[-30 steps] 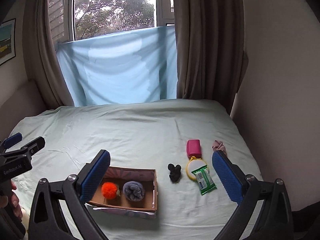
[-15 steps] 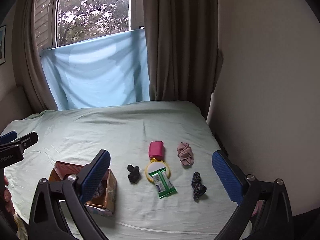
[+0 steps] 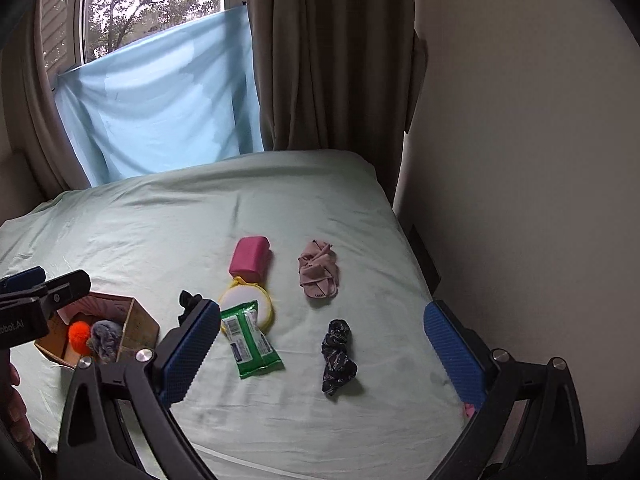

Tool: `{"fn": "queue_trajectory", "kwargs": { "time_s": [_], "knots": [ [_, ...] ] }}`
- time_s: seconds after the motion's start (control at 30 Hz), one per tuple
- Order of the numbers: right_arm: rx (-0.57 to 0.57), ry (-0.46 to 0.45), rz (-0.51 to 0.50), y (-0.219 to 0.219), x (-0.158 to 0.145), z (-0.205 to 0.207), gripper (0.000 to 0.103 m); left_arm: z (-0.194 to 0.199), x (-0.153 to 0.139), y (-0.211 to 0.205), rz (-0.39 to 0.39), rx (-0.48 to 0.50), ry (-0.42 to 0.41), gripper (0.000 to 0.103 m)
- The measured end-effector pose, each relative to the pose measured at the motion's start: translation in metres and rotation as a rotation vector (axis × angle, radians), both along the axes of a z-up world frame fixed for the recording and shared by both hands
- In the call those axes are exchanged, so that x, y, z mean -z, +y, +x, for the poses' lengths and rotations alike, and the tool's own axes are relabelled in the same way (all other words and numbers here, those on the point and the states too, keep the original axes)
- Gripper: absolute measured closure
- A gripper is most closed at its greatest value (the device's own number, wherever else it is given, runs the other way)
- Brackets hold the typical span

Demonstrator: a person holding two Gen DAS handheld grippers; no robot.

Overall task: Organize soft objects
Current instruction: 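Move both tools back toward the remaining items on the bed, then grasp the green wipes pack with the left tool while the right tool grasps the black sock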

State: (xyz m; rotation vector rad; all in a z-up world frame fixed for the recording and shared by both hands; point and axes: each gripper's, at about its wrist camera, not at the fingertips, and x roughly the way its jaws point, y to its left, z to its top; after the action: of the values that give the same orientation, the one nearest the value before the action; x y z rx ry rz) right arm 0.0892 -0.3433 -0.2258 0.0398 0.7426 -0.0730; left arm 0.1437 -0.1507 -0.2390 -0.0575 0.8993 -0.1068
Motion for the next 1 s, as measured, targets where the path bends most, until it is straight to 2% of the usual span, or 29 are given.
{"fn": "queue_trajectory", "kwargs": {
  "time_s": [0.27,0.5,0.73,0.8,0.9,1.0],
  "knots": [
    [-0.032,0.086,0.024,-0.026,0.09,0.046,0.004,0.053,0.098,-0.041,-0.019,-0.016,0.135,0.002],
    [-0.073,0.16,0.03,-0.031,0.164,0.072,0.006,0.088,0.166,-0.056,-0.056,-0.078,0.242,0.004],
    [-0.079,0.216,0.042,-0.035,0.217,0.093,0.021,0.109,0.216,-0.071,-0.021,-0.077,0.299,0.016],
    [-0.076,0.226,0.039,-0.037,0.229,0.099,0.022,0.113,0.226,-0.073,-0.01,-0.077,0.312,0.024],
    [-0.075,0.238,0.037,-0.038,0.244,0.106,0.029,0.116,0.235,-0.072,-0.025,-0.091,0.319,0.025],
    [-0.092,0.258,0.044,-0.038,0.254,0.113,0.031,0.119,0.238,-0.072,-0.03,-0.099,0.315,0.025]
  ]
}}
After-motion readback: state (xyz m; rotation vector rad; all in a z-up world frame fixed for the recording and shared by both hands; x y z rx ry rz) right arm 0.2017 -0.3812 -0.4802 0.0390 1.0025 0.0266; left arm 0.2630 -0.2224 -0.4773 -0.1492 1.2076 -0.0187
